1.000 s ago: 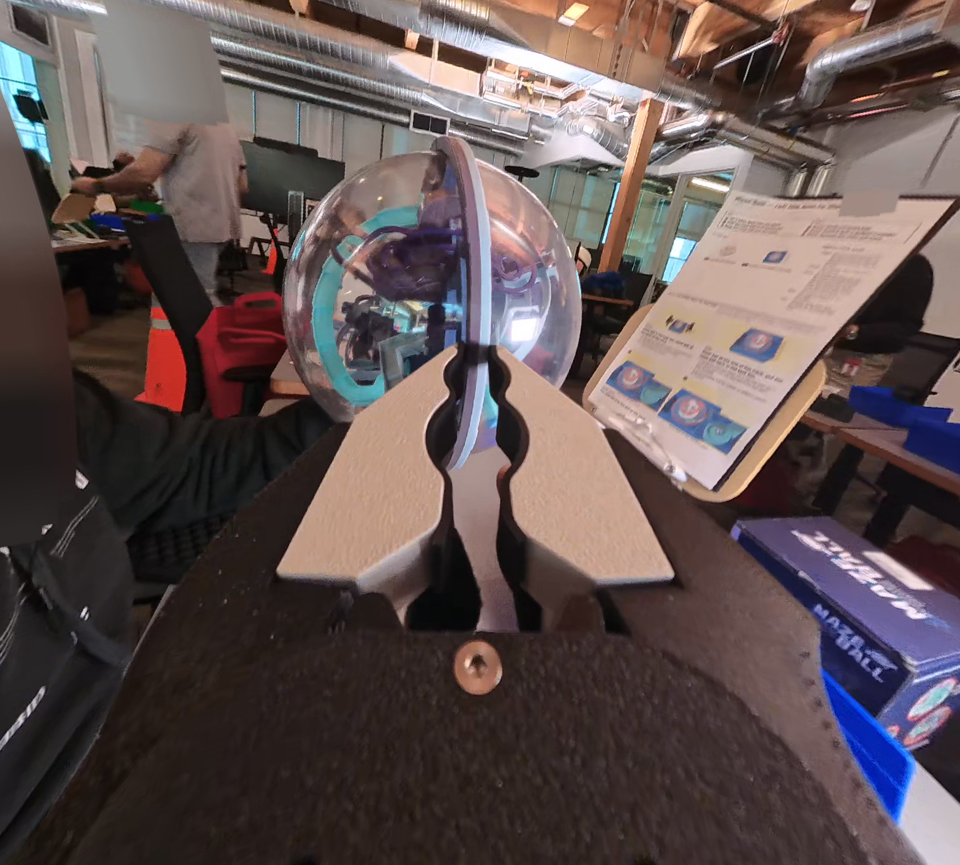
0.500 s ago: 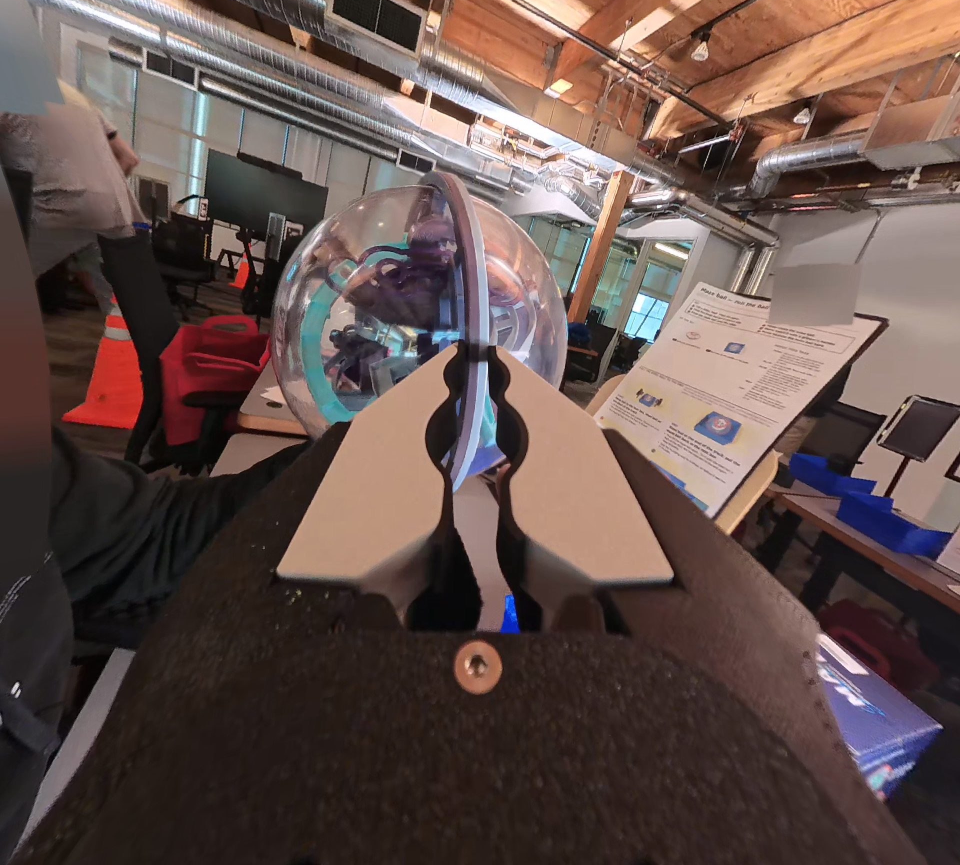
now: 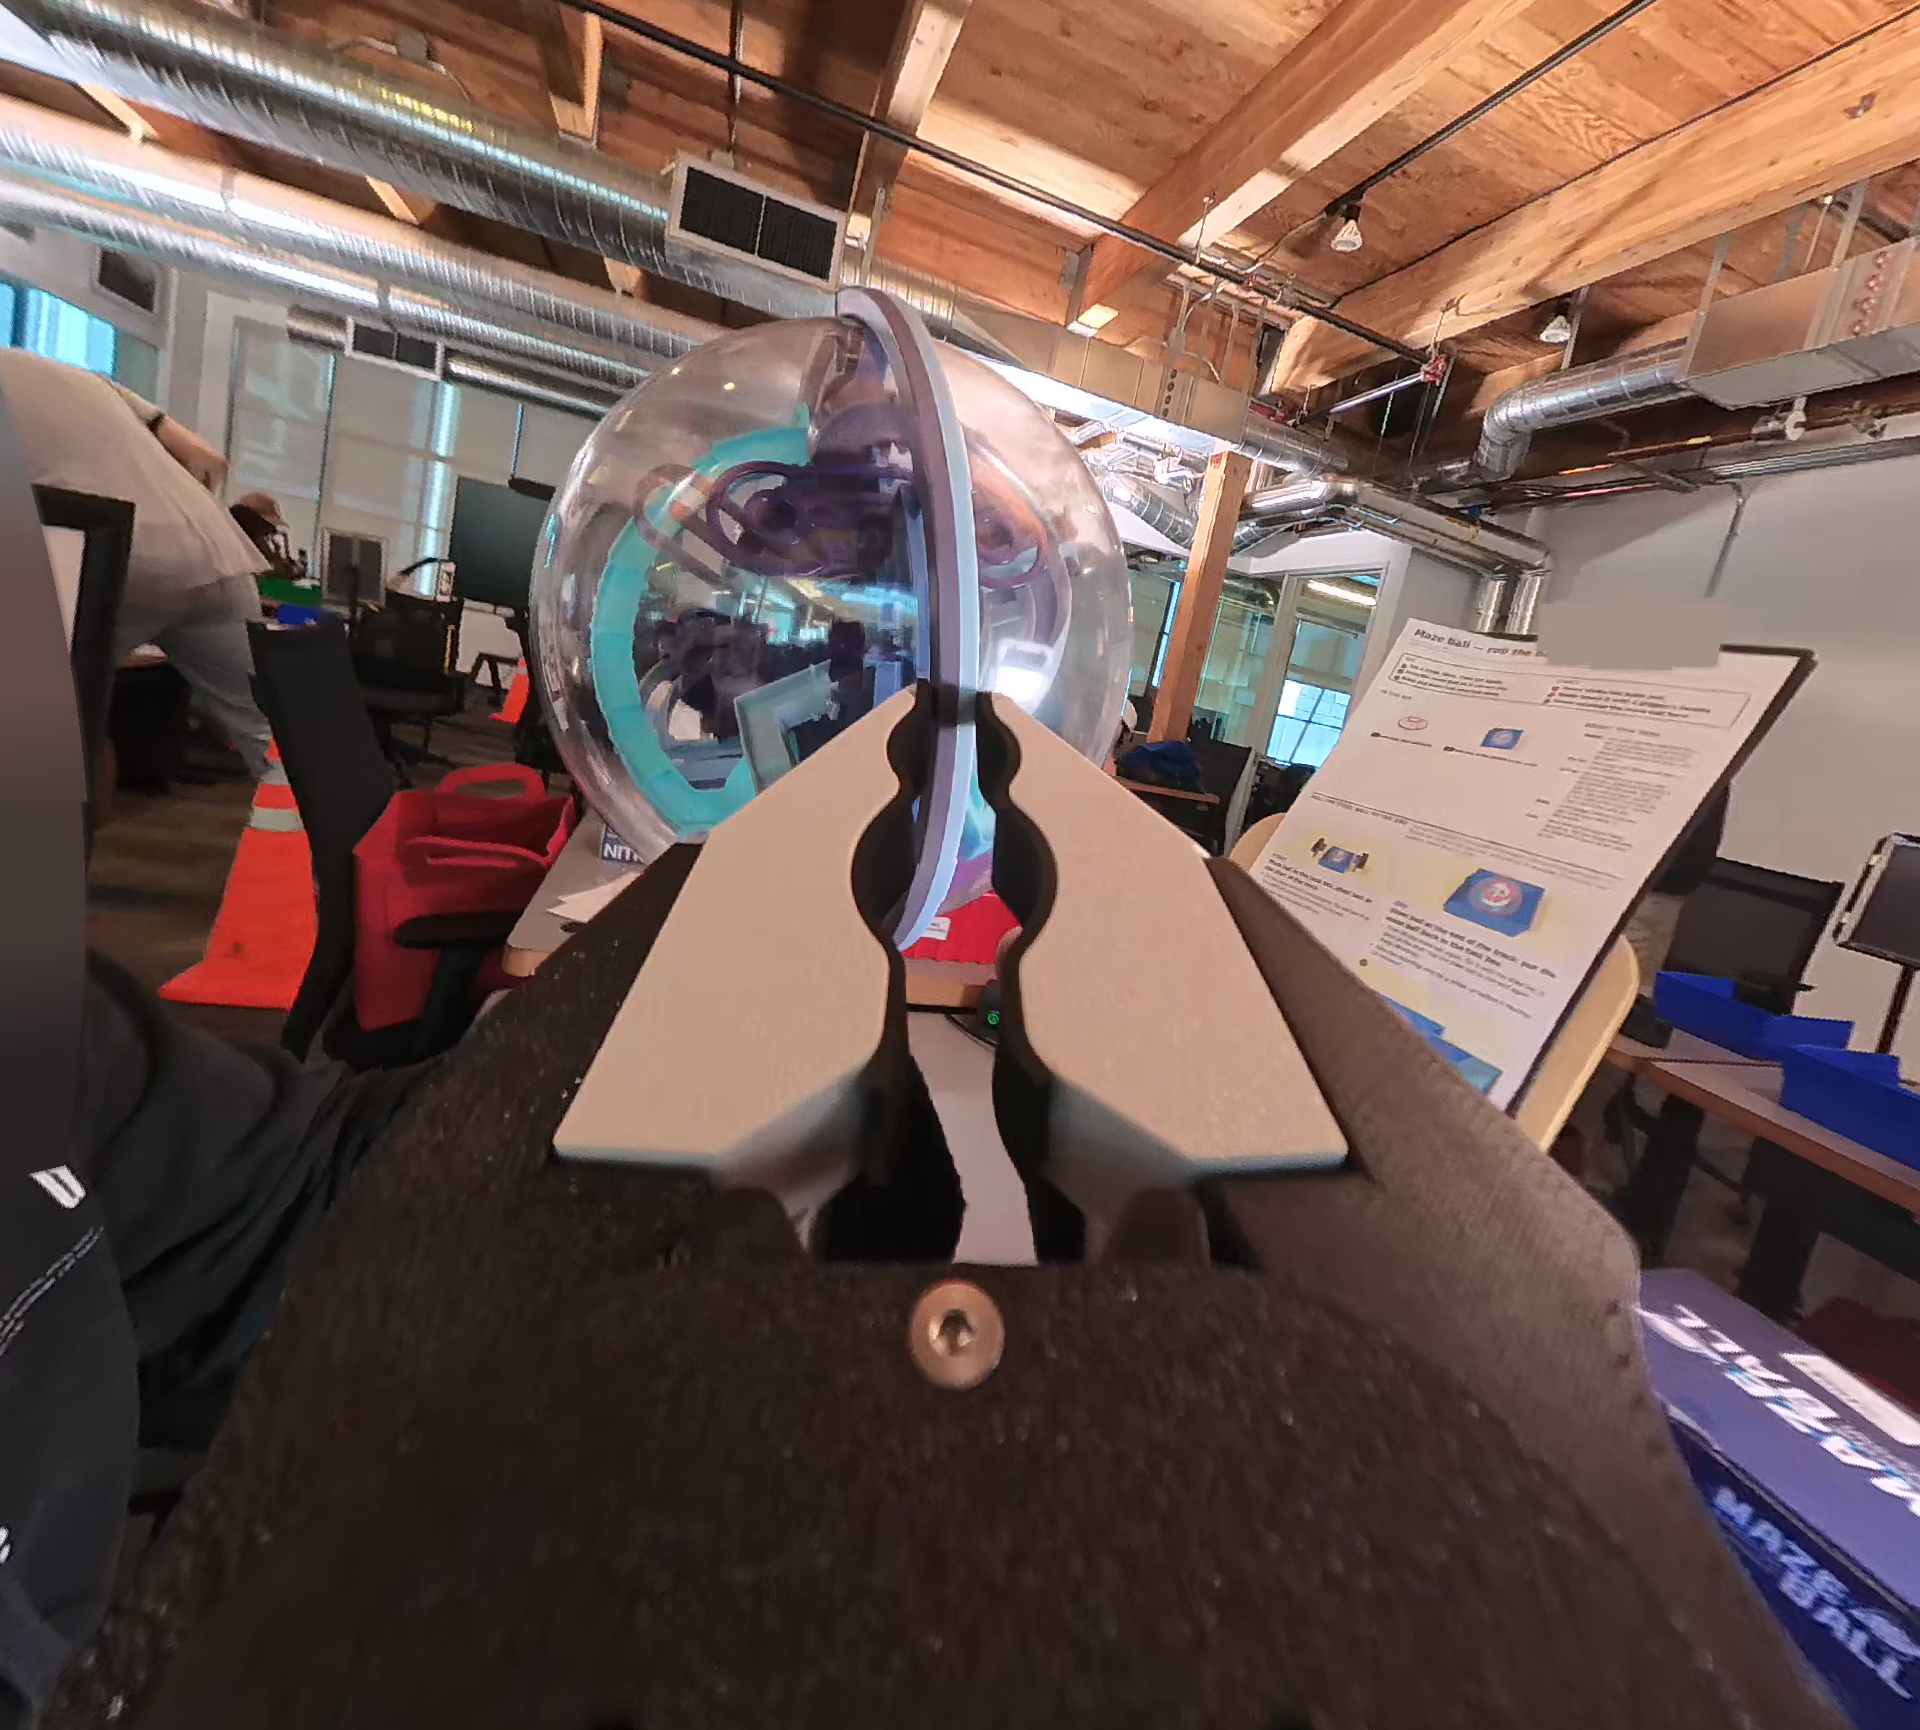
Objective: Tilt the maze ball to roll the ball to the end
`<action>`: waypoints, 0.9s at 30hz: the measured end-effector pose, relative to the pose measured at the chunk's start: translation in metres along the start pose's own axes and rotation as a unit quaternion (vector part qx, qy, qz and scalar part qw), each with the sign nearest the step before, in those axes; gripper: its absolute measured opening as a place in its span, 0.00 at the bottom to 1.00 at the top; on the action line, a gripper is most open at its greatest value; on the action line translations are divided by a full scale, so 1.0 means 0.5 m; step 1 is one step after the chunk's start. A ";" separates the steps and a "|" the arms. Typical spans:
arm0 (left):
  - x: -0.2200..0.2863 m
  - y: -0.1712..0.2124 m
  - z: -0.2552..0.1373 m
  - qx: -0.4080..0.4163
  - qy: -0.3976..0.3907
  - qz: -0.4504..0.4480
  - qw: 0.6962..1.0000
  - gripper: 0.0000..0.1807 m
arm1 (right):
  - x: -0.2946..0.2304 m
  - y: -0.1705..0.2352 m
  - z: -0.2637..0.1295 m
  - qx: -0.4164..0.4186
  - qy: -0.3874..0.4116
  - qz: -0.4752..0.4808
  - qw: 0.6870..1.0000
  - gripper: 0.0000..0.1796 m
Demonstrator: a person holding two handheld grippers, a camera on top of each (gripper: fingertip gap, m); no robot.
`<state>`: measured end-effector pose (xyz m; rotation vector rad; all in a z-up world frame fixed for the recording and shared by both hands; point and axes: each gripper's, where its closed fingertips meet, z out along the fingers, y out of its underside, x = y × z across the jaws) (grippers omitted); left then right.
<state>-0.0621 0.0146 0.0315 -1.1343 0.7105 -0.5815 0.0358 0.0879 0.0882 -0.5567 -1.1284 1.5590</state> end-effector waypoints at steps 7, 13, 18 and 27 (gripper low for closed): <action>-0.002 -0.017 -0.015 0.010 -0.007 0.003 1.000 0.04 | 0.008 0.030 -0.004 0.009 0.005 0.026 1.000 0.03; -0.004 -0.017 -0.021 0.006 -0.011 -0.007 1.000 0.04 | 0.011 0.048 -0.009 0.015 0.011 0.045 0.999 0.03; -0.007 -0.007 -0.019 -0.002 -0.011 -0.029 1.000 0.04 | 0.013 0.059 -0.020 0.013 0.022 0.055 0.998 0.03; -0.010 0.014 -0.010 -0.011 -0.007 -0.054 0.998 0.04 | 0.019 0.079 -0.042 0.002 0.039 0.072 0.997 0.03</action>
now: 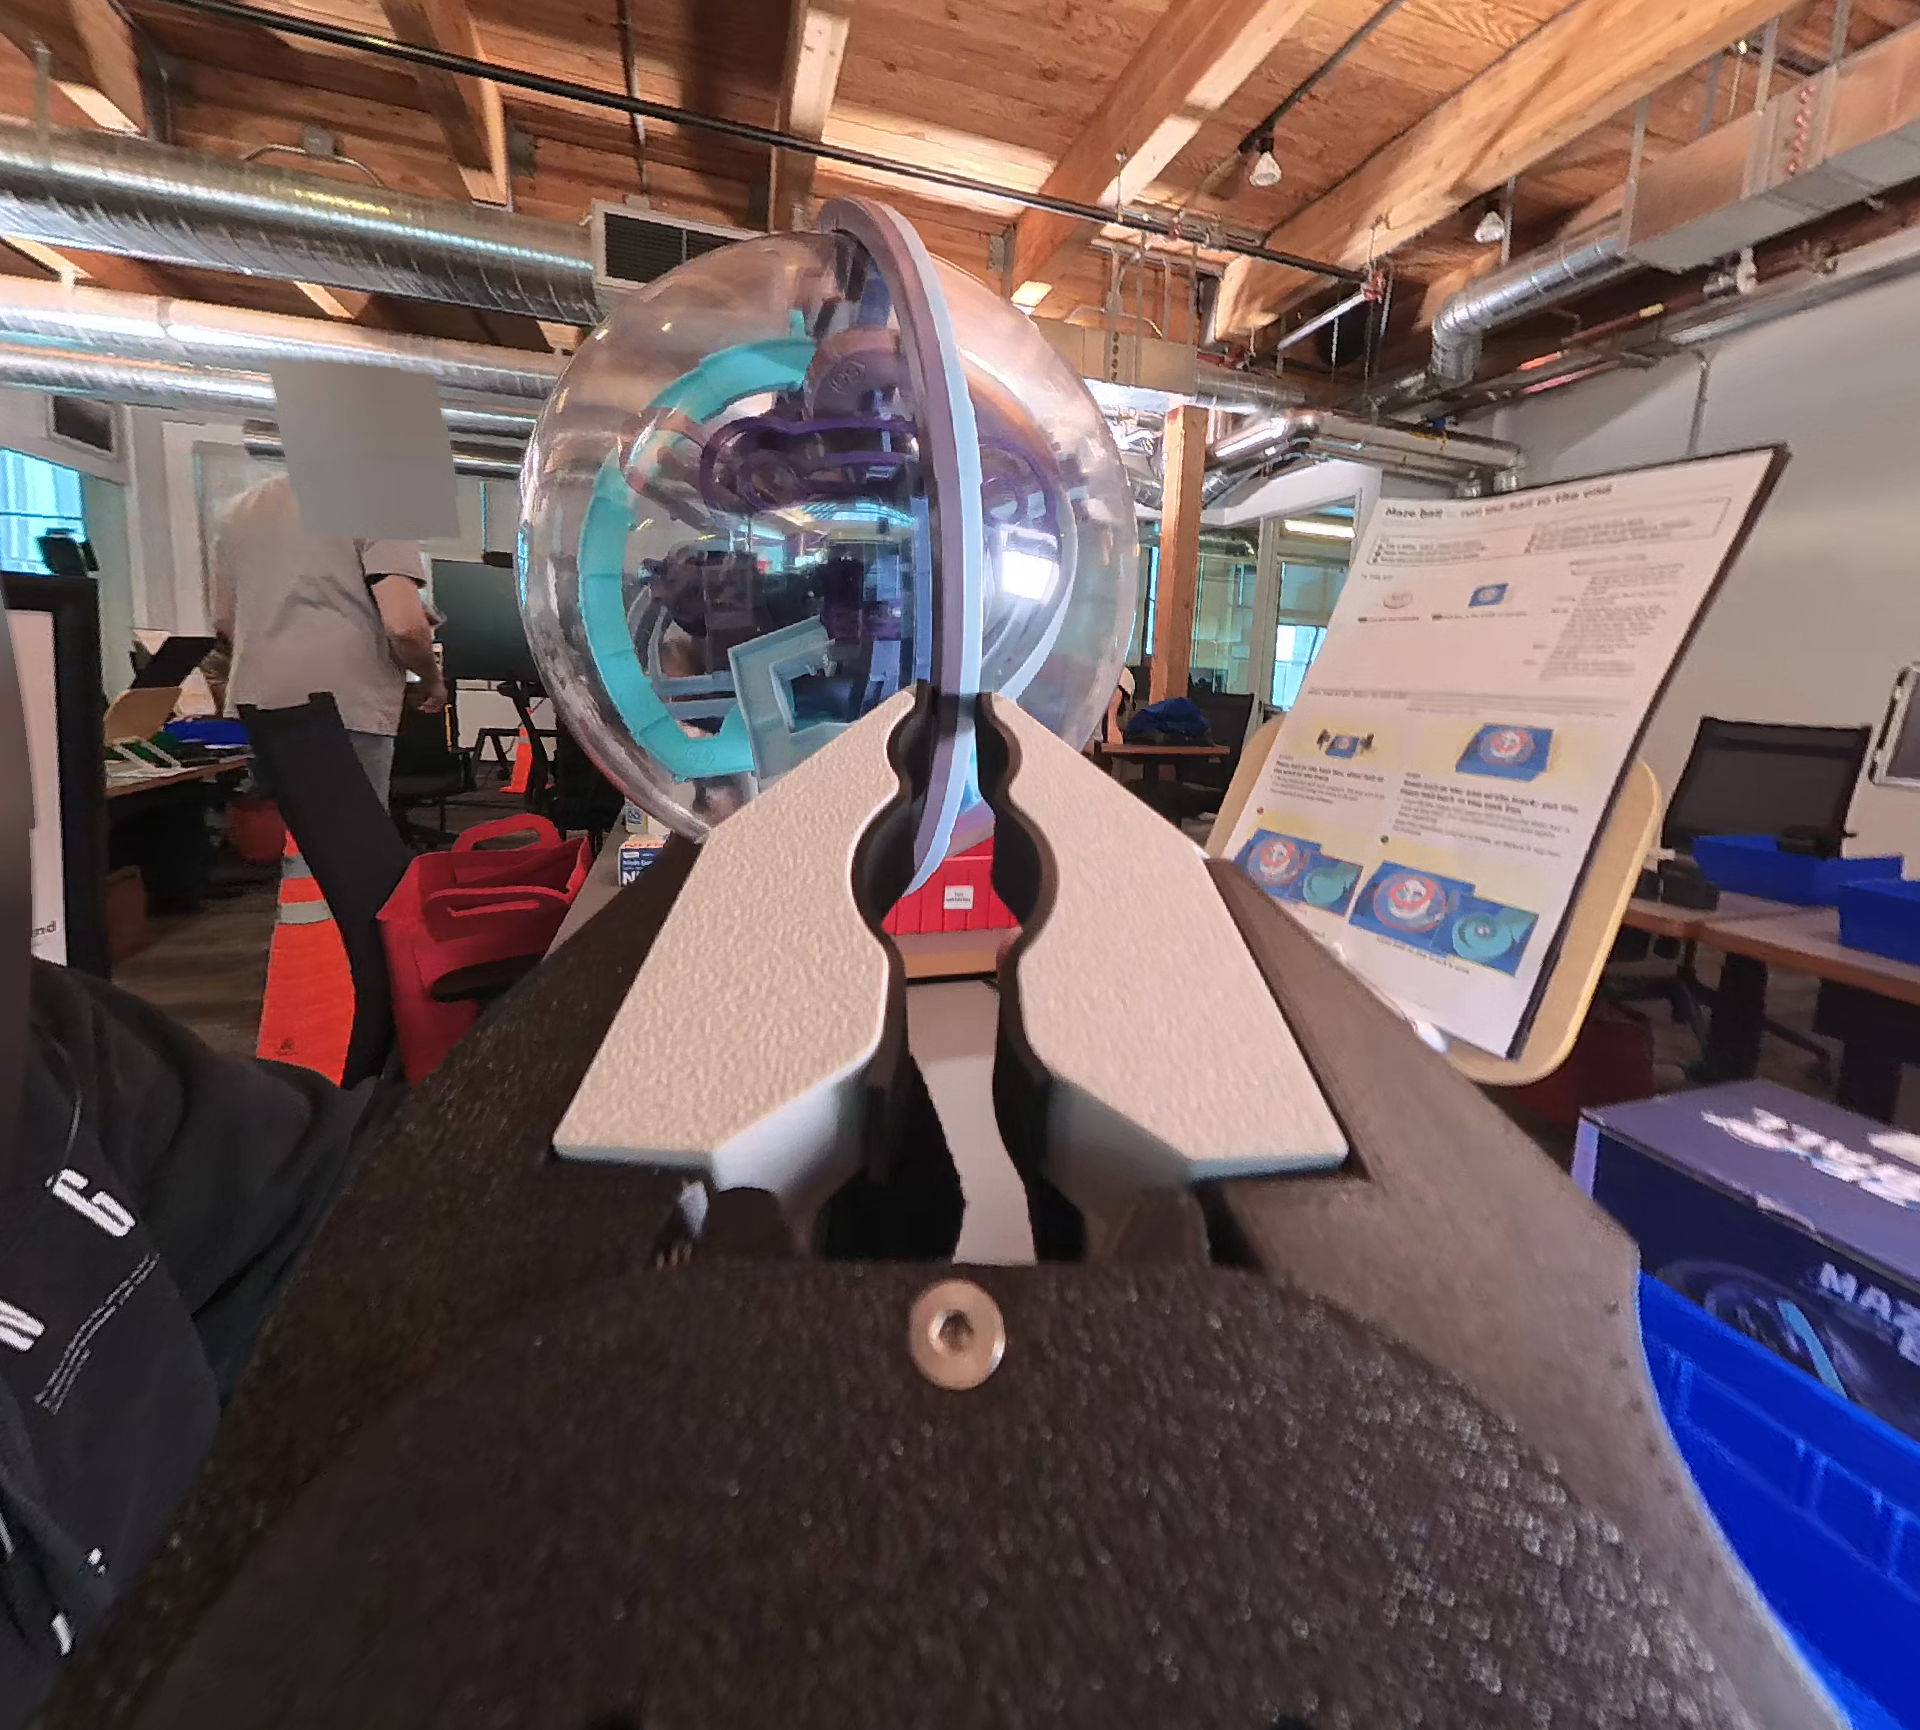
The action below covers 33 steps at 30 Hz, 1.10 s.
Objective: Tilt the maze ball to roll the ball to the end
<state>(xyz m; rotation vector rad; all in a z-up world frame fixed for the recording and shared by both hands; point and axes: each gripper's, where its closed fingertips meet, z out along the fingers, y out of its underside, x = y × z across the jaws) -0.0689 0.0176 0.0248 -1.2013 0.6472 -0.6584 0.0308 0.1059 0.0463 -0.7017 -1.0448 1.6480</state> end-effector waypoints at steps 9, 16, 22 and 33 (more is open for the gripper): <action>-0.014 0.038 0.013 -0.012 0.003 -0.040 0.999 0.04 | 0.019 0.022 -0.028 -0.014 0.024 0.020 0.999 0.03; -0.018 0.063 0.027 -0.020 0.008 -0.056 0.998 0.04 | 0.028 0.022 -0.045 -0.016 0.034 0.022 0.999 0.03; -0.019 0.097 0.030 -0.032 0.012 -0.104 0.994 0.04 | 0.035 0.040 -0.061 -0.035 0.053 0.047 0.997 0.03; 0.015 0.260 -0.014 -0.088 0.005 -0.259 0.962 0.03 | 0.023 0.214 -0.146 -0.104 0.103 0.196 0.970 0.03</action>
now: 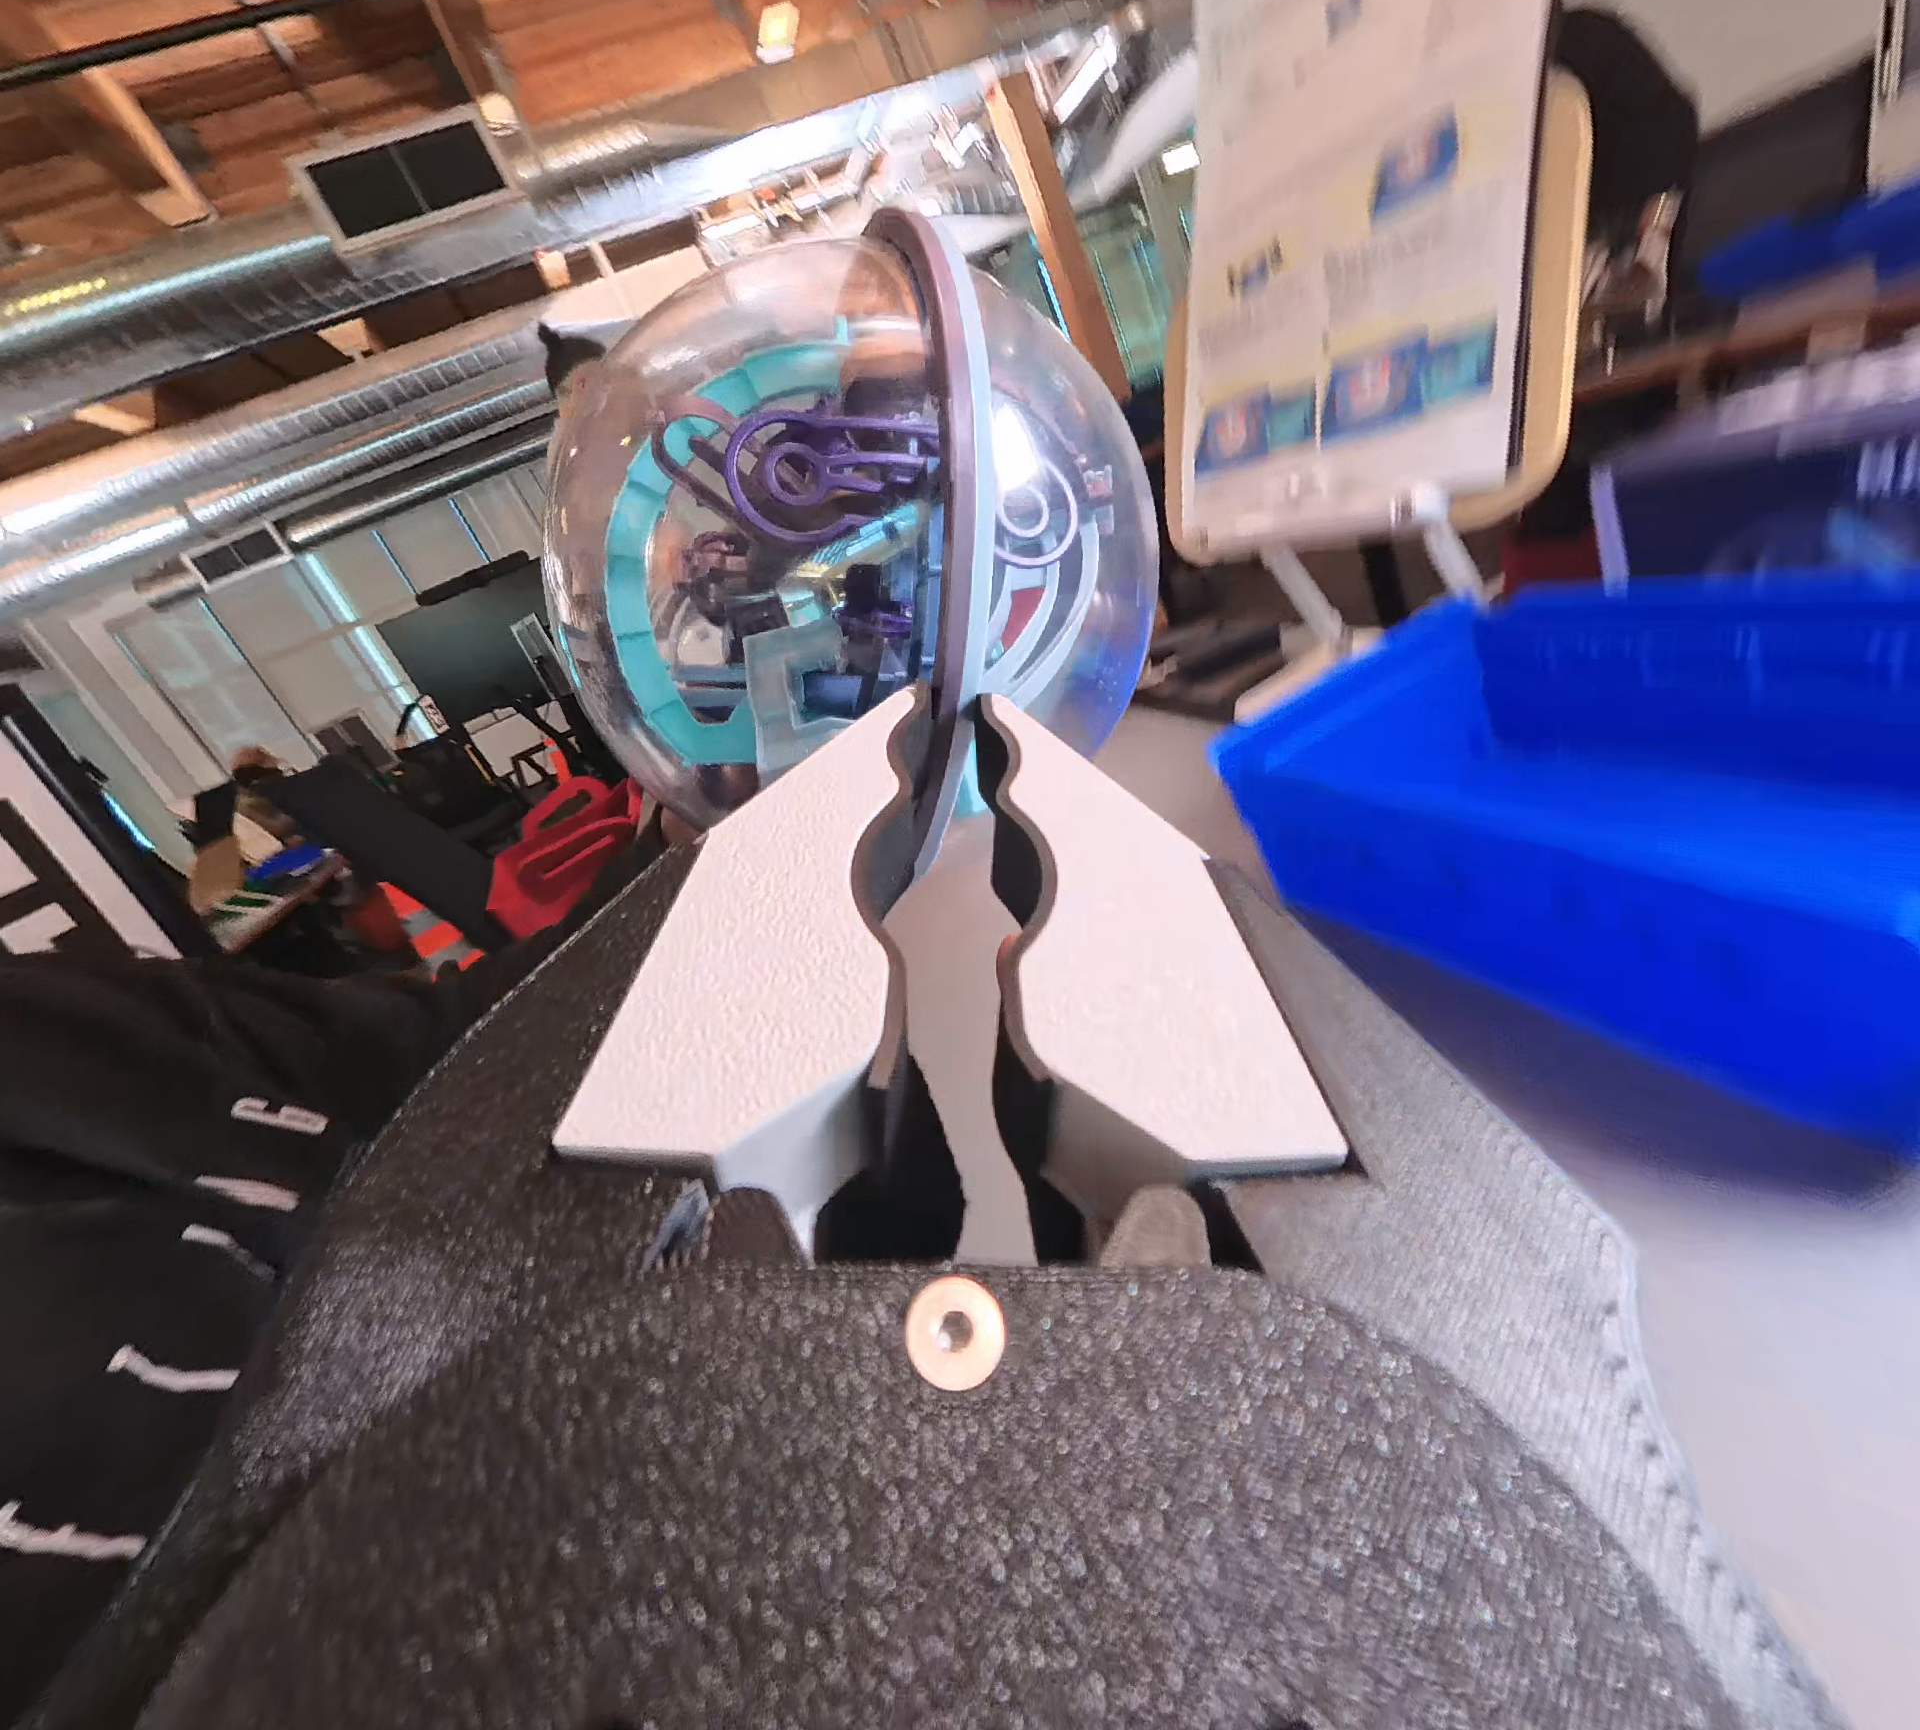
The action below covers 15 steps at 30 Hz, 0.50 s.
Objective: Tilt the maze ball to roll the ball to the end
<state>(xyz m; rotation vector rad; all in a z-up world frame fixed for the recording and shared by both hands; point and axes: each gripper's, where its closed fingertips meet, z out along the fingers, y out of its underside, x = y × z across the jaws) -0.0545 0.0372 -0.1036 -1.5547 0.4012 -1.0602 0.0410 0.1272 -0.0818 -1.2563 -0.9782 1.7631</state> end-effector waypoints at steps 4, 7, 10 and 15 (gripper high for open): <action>-0.017 0.081 -0.014 -0.015 -0.008 -0.073 0.997 0.04 | 0.026 0.105 -0.027 -0.039 0.020 0.072 0.996 0.03; -0.023 0.145 -0.024 -0.034 -0.015 -0.126 0.991 0.04 | 0.035 0.182 -0.050 -0.079 0.031 0.122 0.989 0.03; -0.026 0.203 -0.031 -0.054 -0.014 -0.187 0.981 0.04 | 0.035 0.237 -0.070 -0.113 0.044 0.155 0.980 0.03; -0.024 0.280 -0.040 -0.084 -0.011 -0.265 0.961 0.04 | 0.027 0.306 -0.097 -0.178 0.060 0.201 0.961 0.03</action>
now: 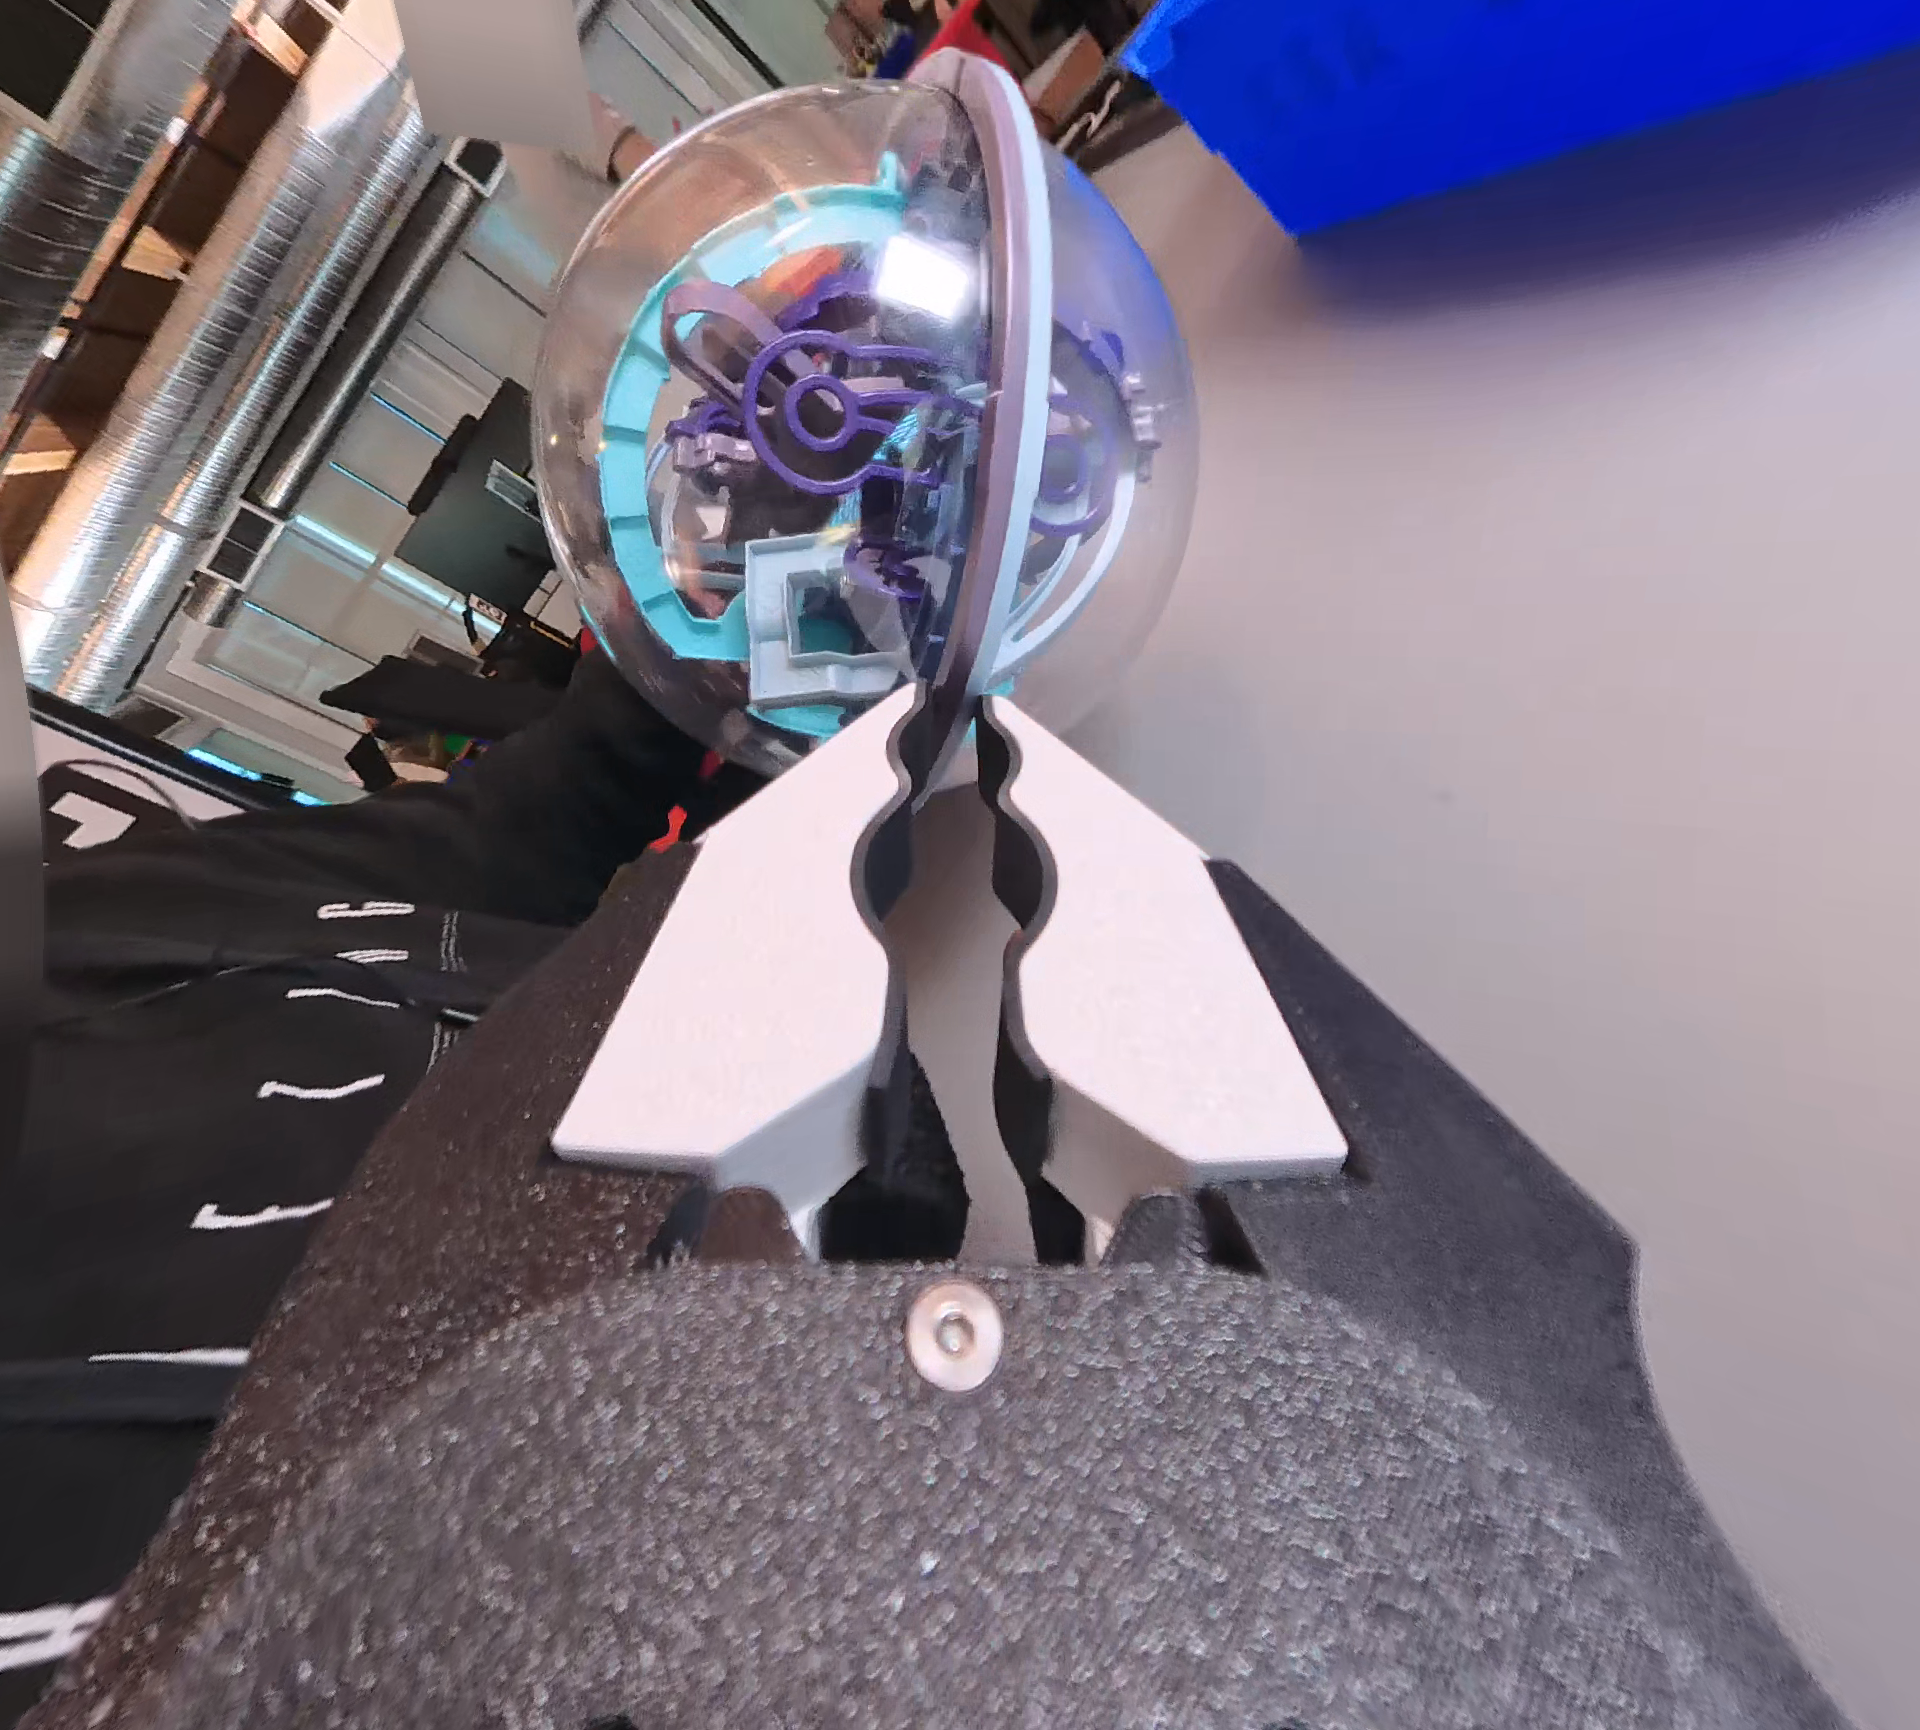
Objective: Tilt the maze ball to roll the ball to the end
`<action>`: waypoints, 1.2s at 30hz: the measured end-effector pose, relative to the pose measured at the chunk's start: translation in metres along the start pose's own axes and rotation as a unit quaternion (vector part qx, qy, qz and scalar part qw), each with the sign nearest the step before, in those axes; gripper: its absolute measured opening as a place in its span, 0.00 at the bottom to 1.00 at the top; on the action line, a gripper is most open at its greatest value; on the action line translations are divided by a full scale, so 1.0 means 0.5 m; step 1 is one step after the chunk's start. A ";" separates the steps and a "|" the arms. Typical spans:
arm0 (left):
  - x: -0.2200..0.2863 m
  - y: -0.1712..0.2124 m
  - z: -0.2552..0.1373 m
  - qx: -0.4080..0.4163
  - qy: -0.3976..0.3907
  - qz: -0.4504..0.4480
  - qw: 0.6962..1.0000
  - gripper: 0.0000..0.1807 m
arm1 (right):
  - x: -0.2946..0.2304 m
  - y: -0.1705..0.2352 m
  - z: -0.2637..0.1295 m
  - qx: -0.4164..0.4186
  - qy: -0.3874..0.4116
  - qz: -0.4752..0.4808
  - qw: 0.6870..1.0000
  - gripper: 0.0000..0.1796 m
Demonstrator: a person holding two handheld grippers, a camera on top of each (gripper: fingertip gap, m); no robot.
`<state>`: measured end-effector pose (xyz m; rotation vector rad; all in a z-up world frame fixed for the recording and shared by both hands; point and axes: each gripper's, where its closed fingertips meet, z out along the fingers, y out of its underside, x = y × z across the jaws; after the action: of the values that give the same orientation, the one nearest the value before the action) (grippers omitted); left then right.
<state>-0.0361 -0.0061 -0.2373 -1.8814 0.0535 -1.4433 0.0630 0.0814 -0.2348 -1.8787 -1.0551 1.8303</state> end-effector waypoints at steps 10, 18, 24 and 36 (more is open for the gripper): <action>-0.031 0.045 -0.003 -0.012 0.007 -0.076 0.997 0.05 | 0.032 0.060 0.007 -0.060 0.001 0.073 0.996 0.03; -0.032 0.003 -0.034 0.010 -0.038 0.049 0.998 0.38 | 0.037 0.053 0.015 -0.063 -0.015 0.084 0.994 0.03; 0.001 -0.091 -0.014 0.022 -0.105 0.322 0.941 0.69 | 0.031 0.045 0.022 -0.063 -0.030 0.100 0.993 0.03; -0.028 -0.135 0.128 -0.149 -0.083 0.348 0.922 0.70 | 0.066 0.029 0.005 -0.058 -0.010 0.081 0.995 0.04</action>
<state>-0.0136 0.0825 -0.2150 -1.9252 0.8176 -0.8087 0.0615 0.0936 -0.2689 -2.0727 -1.0644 1.9165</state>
